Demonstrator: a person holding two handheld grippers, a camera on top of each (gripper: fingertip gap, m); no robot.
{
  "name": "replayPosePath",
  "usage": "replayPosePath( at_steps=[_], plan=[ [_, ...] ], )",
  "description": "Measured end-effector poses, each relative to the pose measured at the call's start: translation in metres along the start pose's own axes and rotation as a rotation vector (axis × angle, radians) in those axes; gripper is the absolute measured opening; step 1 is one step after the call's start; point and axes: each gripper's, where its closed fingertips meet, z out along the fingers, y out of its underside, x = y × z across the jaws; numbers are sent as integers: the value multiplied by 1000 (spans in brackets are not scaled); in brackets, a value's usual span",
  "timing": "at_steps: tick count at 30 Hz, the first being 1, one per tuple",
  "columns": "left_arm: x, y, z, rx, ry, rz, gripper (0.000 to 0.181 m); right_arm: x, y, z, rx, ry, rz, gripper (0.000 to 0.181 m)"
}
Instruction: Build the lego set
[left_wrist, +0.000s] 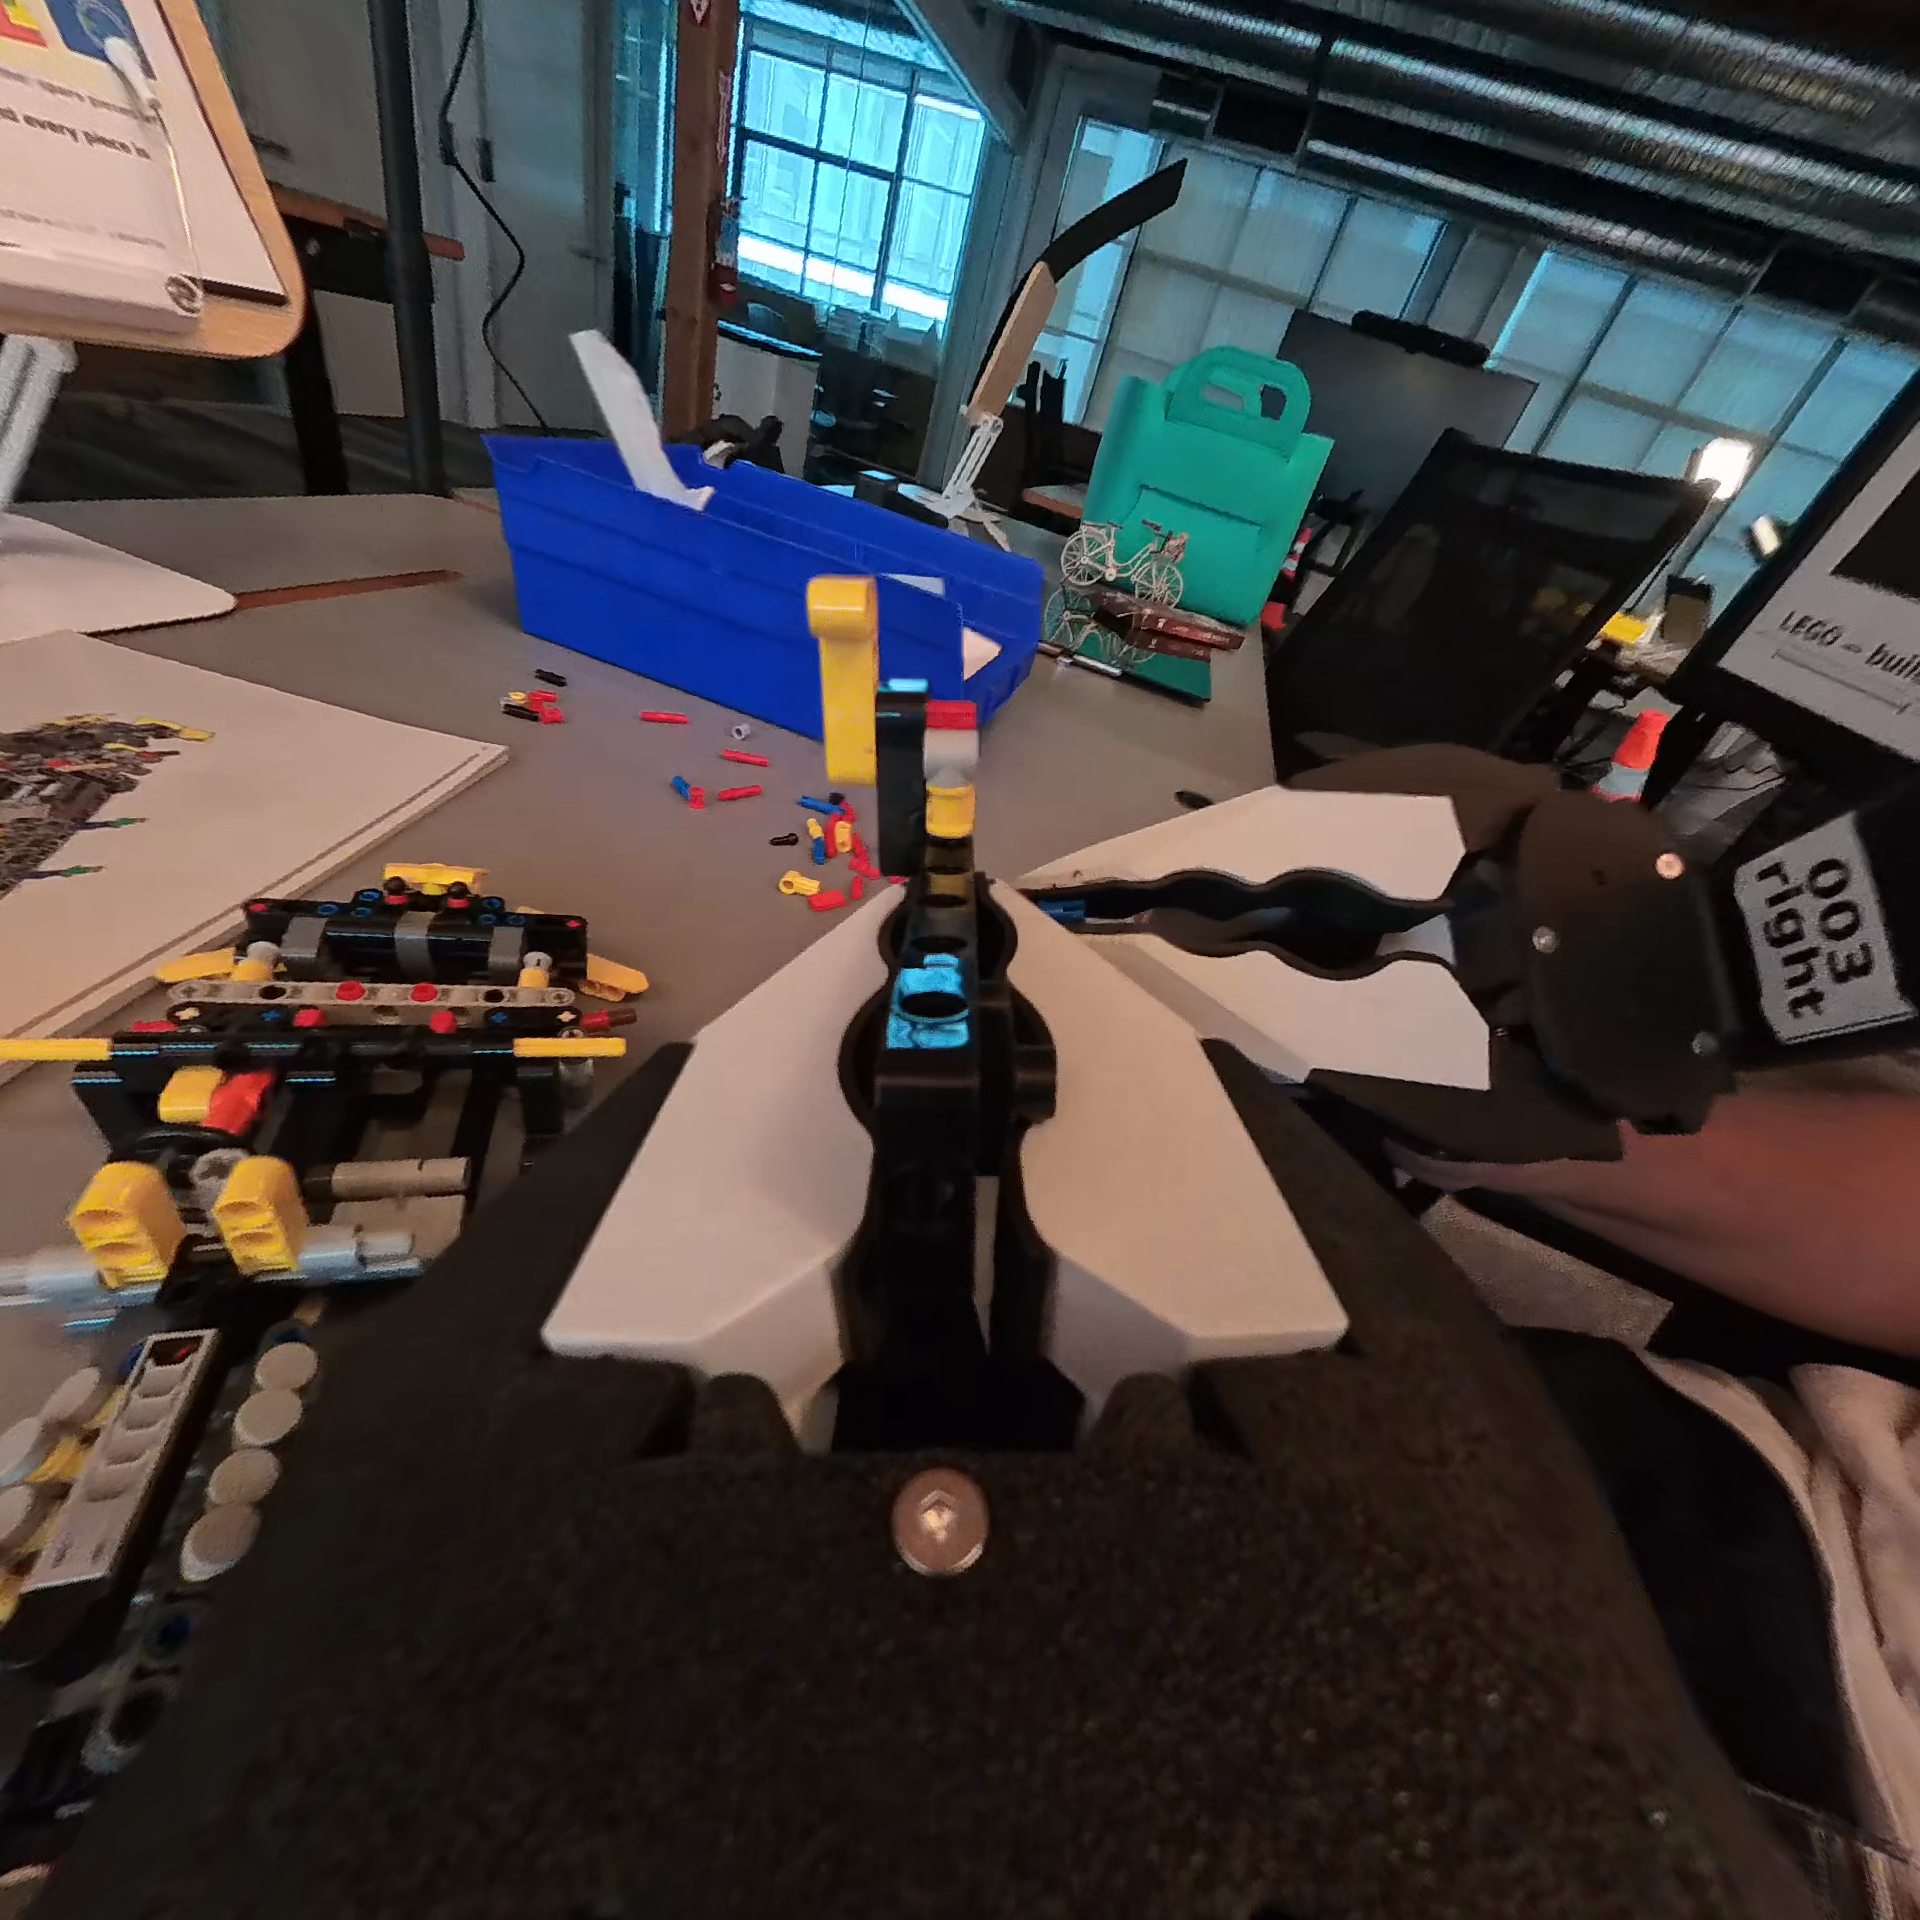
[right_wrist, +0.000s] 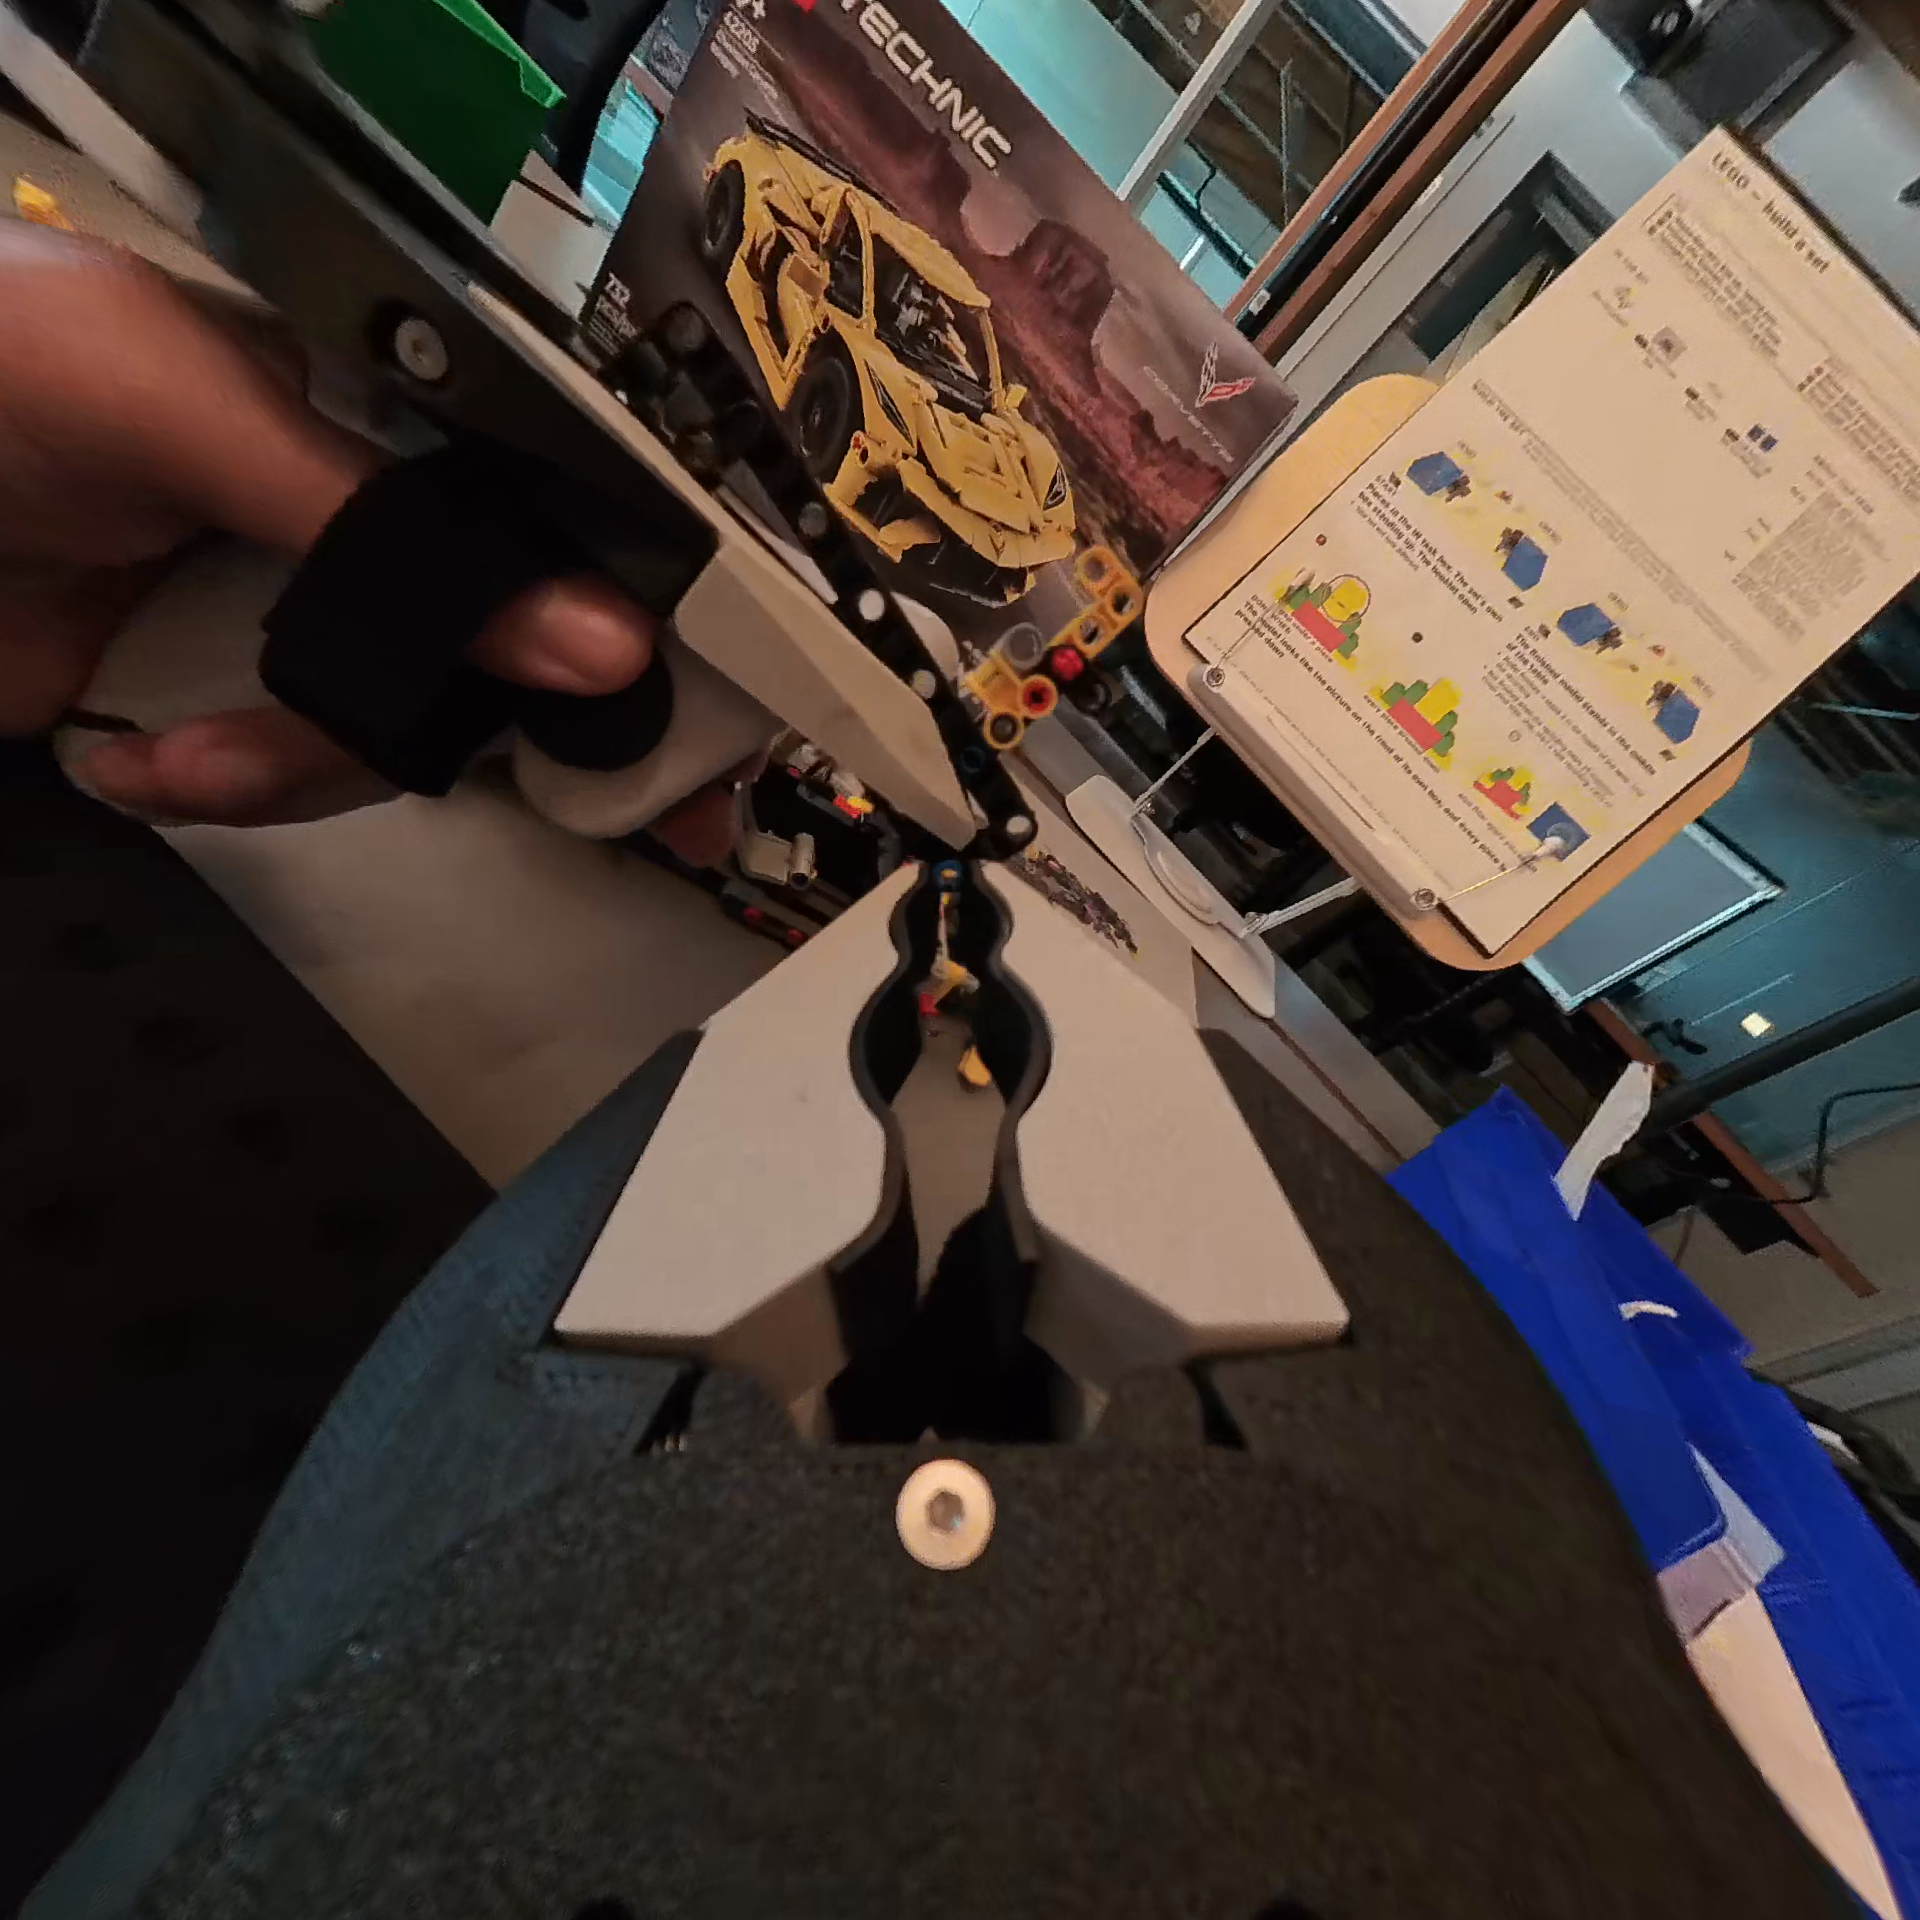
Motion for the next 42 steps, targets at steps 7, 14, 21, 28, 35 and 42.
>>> replayPosePath(
  at_steps=[7, 14, 21, 28, 35, 42],
  plan=[
    [-1, -3, -1, 23, 54, -93, 10, 1, -2, 0, 32, -29, 33, 3],
    [2, -3, -1, 25, 55, -70, 9, 2, -5, -3, 57, -42, 56, 3],
    [-2, -2, -1, 20, 44, -92, 9, 0, -2, 1, 42, -55, 59, 3],
    [-4, 5, 1, -32, -48, 71, 10, -3, 4, 2, 2, -50, 23, 3],
    [-3, 2, -1, -9, 14, -31, 10, -3, 3, 2, 19, -59, 16, 3],
    [0, 6, 2, -37, 4, 16, 10, -4, 3, 2, 16, -64, 26, 3]
  ],
)
